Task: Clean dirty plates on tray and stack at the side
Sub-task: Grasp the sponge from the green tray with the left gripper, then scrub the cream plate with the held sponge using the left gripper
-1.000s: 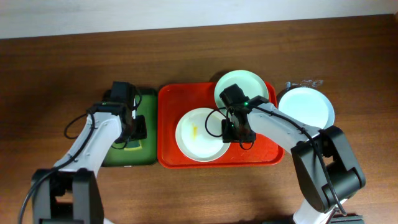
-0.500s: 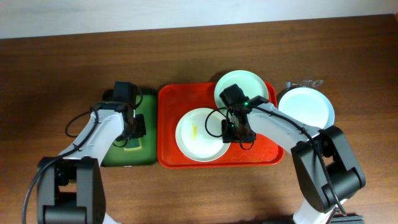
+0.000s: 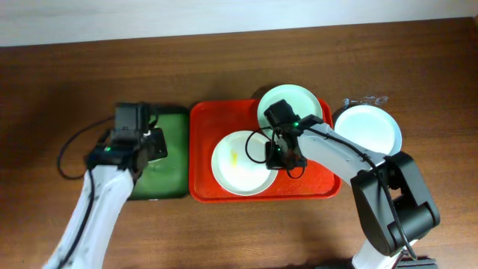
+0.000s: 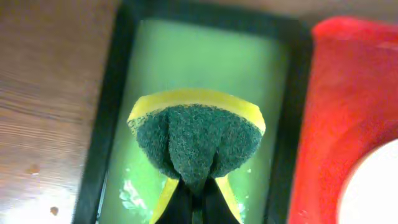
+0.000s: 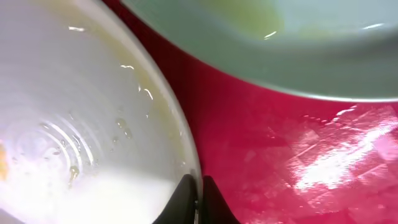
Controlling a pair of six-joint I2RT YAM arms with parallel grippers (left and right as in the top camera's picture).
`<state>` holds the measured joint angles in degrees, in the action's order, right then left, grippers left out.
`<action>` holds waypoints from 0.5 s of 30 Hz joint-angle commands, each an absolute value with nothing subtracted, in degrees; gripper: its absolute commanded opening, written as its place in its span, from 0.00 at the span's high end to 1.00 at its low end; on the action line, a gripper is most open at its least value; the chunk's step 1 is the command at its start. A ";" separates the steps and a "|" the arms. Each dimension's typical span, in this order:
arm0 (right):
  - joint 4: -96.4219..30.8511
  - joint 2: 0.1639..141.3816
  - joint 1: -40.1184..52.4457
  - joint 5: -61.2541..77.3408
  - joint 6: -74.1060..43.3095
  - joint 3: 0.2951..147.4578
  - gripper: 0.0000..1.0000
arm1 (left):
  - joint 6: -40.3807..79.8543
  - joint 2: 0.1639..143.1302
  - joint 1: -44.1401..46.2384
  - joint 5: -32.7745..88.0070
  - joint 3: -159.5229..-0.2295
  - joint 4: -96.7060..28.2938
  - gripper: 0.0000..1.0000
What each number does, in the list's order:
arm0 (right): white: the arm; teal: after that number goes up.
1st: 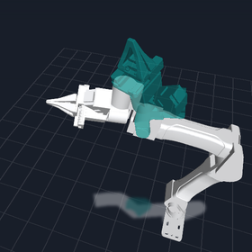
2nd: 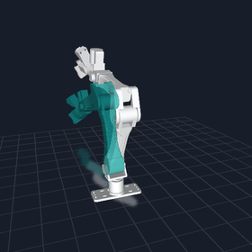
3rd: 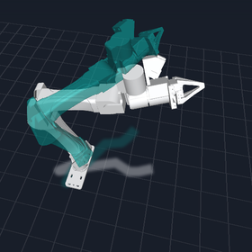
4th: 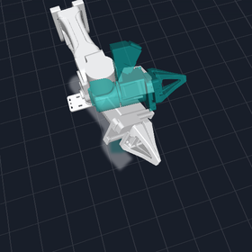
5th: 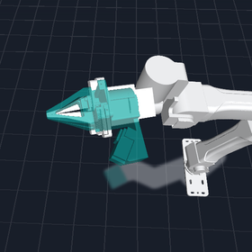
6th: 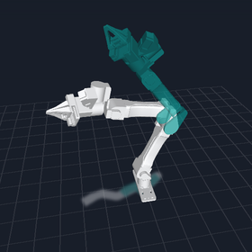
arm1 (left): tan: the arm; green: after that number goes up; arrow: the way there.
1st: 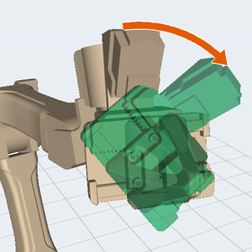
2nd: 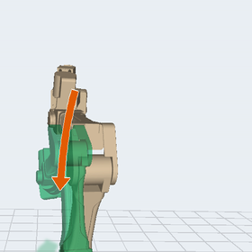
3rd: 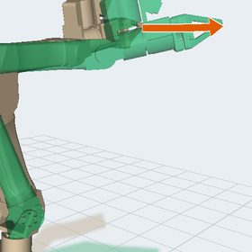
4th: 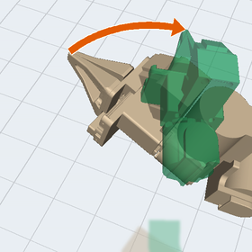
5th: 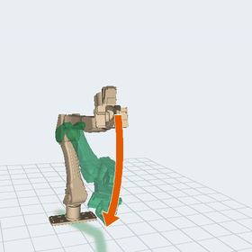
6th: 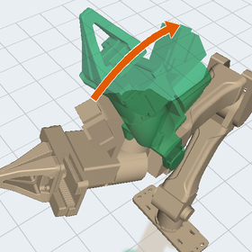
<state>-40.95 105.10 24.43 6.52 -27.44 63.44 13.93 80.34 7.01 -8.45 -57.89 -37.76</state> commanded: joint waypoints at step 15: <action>-41.30 104.99 24.73 11.07 -35.00 63.16 0.96 | 13.63 93.01 9.23 -4.89 -74.54 -57.63 1.00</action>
